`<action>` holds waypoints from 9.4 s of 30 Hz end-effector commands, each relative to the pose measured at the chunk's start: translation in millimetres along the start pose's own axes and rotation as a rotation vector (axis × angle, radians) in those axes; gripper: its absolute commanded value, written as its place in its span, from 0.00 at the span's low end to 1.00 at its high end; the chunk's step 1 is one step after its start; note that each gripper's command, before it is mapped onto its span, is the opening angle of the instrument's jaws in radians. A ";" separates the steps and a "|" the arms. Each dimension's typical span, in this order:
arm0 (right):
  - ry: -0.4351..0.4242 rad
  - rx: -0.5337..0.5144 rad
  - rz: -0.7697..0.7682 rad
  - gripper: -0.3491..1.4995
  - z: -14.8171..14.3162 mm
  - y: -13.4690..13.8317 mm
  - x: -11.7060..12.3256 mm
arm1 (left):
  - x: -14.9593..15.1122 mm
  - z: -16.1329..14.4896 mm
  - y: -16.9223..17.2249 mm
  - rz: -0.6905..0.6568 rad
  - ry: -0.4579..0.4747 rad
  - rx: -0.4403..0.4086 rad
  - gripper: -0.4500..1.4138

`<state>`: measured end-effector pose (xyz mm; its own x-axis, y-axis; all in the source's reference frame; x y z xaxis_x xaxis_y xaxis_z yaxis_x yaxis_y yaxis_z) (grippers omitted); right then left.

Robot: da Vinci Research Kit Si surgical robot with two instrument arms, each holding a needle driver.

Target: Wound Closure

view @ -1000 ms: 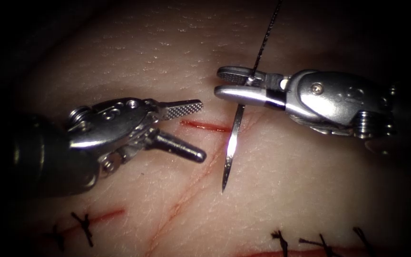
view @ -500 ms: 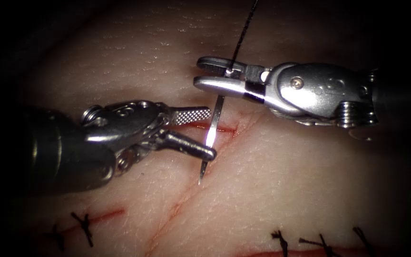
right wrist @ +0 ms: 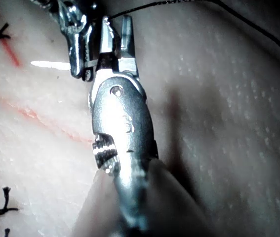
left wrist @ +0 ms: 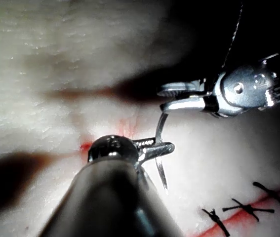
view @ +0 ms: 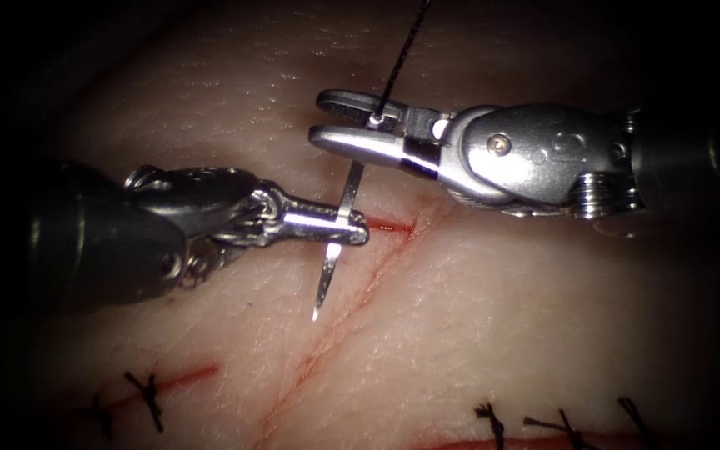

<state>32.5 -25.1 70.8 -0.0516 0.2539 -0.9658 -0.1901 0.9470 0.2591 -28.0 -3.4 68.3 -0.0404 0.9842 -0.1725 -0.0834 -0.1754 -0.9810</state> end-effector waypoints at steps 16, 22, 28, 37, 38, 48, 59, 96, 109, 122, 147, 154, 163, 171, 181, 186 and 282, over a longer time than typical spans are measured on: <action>-0.038 -0.076 0.168 0.73 0.7 -1.3 -0.1 | 0.3 0.1 0.4 0.020 0.062 -0.047 0.00; -0.053 -0.101 0.175 0.60 0.6 -1.9 0.3 | 0.5 0.1 0.4 0.064 0.091 -0.004 0.00; -0.074 -0.115 0.134 0.42 0.8 -2.0 1.0 | 0.4 0.1 0.4 0.069 0.097 0.003 0.00; -0.098 -0.123 0.026 0.00 0.7 -2.0 0.9 | 0.2 0.1 0.5 0.070 0.095 0.006 0.00; -0.099 -0.122 0.014 0.00 0.6 -2.0 0.9 | 0.1 0.2 0.6 0.070 0.095 0.006 0.00; -0.115 -0.129 -0.040 0.00 -0.6 -1.5 0.8 | 0.5 0.3 0.9 0.213 0.116 0.094 0.84; -0.099 -0.064 -0.189 0.00 -3.0 1.2 -3.2 | -0.4 -0.6 0.1 0.536 0.069 0.277 0.86; -0.061 0.001 -0.413 0.00 -4.7 2.3 -9.5 | -5.8 2.7 -12.2 0.778 -0.481 0.425 0.14; -0.055 0.002 -0.474 0.00 -4.3 2.5 -10.7 | -8.6 2.2 -16.6 0.798 -0.589 0.475 0.21; -0.028 0.028 -0.556 0.00 -2.6 2.6 -13.7 | -8.9 1.8 -15.2 0.786 -0.588 0.465 0.24; -0.023 0.019 -0.612 0.00 -1.9 4.2 -15.2 | -9.2 2.0 -14.9 0.784 -0.588 0.467 0.19; -0.021 0.022 -0.625 0.00 -2.0 4.2 -15.7 | -9.5 2.0 -14.7 0.785 -0.588 0.466 0.18; -0.016 0.036 -0.683 0.00 -2.2 2.6 -18.2 | -9.5 1.9 -14.5 0.783 -0.591 0.465 0.18; -0.016 0.044 -0.758 0.00 -2.9 0.0 -20.4 | -9.2 1.8 -14.3 0.782 -0.589 0.460 0.18; -0.039 0.028 -0.758 0.00 -4.2 -0.5 -21.6 | -9.2 1.8 -14.2 0.781 -0.585 0.459 0.17; -0.044 0.031 -0.724 0.00 -4.0 -0.7 -22.2 | -9.2 1.9 -14.2 0.781 -0.585 0.460 0.17; -0.100 0.029 -0.334 0.00 -3.4 1.3 -21.1 | -12.6 3.9 -18.2 0.769 -0.593 0.460 0.10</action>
<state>29.3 -29.5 90.9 0.1067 -0.0495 -0.9931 -0.1541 0.9859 -0.0657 -29.2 -12.5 88.1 -0.7079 0.4601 -0.5359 -0.1944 -0.8564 -0.4784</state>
